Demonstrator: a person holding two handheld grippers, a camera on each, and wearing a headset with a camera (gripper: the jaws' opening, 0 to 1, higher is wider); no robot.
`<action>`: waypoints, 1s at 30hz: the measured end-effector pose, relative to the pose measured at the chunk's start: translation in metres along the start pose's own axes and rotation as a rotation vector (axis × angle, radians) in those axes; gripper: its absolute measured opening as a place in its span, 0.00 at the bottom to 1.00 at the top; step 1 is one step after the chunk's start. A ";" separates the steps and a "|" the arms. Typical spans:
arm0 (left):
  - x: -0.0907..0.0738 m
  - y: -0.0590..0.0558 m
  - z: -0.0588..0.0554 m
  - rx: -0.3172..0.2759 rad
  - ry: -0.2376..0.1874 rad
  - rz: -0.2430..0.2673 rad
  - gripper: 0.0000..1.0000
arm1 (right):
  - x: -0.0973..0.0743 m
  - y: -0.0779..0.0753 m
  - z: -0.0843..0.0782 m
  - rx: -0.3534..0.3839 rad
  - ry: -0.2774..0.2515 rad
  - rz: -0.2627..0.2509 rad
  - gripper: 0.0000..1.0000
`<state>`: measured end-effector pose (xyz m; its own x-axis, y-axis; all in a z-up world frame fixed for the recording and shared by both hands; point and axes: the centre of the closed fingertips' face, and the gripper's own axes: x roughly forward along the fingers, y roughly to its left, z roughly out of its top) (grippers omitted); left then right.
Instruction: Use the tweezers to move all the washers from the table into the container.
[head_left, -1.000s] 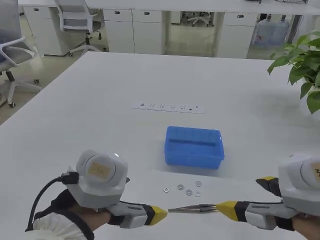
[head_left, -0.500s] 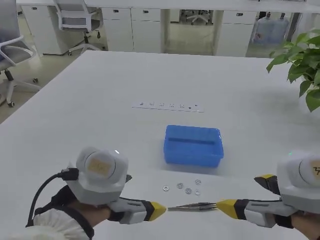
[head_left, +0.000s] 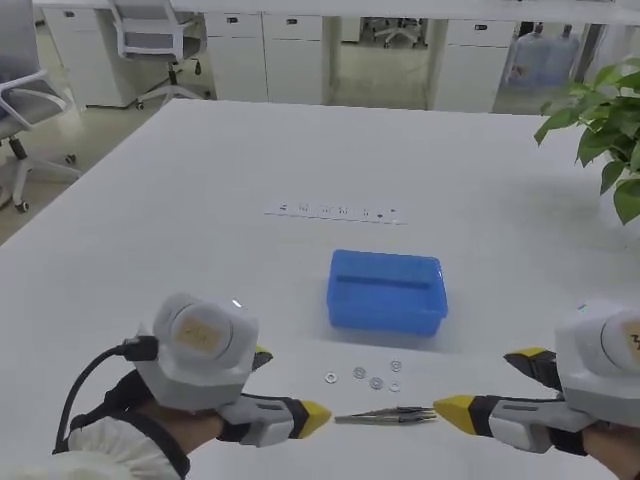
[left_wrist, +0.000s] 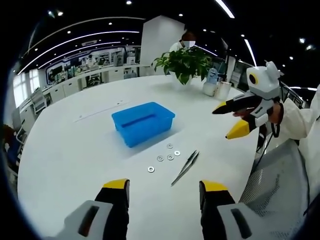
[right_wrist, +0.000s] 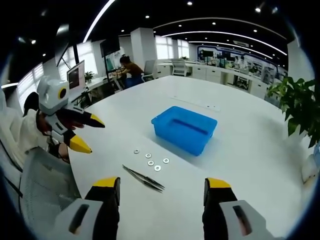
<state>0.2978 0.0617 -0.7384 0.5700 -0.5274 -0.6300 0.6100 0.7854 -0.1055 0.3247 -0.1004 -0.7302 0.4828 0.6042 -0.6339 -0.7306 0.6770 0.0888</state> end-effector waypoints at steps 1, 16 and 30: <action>0.000 -0.001 0.000 -0.004 0.002 -0.006 0.52 | 0.000 0.000 0.000 0.001 0.000 0.001 0.66; 0.032 -0.014 -0.017 0.101 0.092 -0.103 0.18 | 0.003 0.002 -0.018 0.029 0.037 0.017 0.58; 0.070 -0.016 -0.032 0.286 0.148 -0.193 0.08 | 0.010 0.004 -0.020 0.063 0.050 0.023 0.54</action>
<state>0.3104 0.0227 -0.8053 0.3564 -0.5880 -0.7261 0.8396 0.5426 -0.0273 0.3174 -0.1000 -0.7517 0.4406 0.5993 -0.6683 -0.7087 0.6892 0.1509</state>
